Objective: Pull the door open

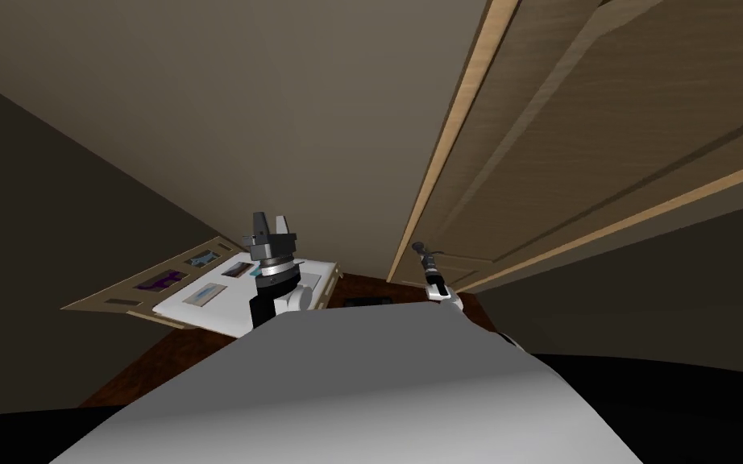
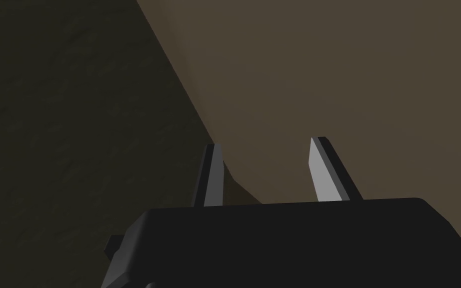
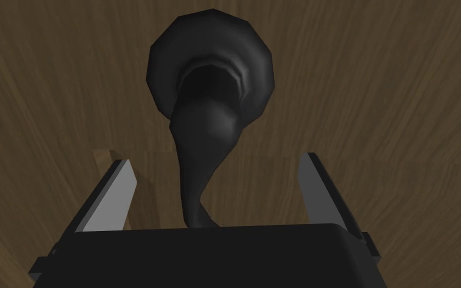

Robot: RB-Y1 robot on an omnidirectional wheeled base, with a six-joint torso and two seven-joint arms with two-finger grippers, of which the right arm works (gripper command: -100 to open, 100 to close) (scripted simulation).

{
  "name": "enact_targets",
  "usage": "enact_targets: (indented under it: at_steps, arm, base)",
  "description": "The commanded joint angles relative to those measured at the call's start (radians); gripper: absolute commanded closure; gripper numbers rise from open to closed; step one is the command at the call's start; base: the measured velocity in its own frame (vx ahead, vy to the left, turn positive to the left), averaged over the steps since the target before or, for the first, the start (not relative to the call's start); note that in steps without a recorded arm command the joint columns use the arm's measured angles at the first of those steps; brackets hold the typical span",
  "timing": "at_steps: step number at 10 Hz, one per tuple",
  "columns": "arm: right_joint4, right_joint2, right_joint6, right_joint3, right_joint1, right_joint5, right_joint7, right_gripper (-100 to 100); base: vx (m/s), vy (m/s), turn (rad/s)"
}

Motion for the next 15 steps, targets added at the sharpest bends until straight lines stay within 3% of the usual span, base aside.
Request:
enact_targets:
  at_steps: [1, 2, 3, 8, 15]
  arm:
    - [0.02, -0.023, -0.013, -0.011, 0.003, -0.009, -0.017, -100]
    - [0.029, -0.016, -0.015, -0.006, -0.006, -0.005, -0.01, -100]
    - [0.029, -0.016, -0.015, -0.006, -0.006, -0.005, -0.01, 100]
    - [0.029, -0.016, -0.015, -0.006, -0.006, -0.005, -0.01, 100]
    - [0.008, -0.071, -0.072, 0.057, 0.046, 0.022, -0.094, 100]
  base:
    - [0.202, -0.018, 0.093]
    - [0.091, -0.017, 0.018]
    - [-0.011, 0.003, -0.013]
    - [-0.018, 0.002, 0.0]
    - [-0.182, -0.048, 0.11]
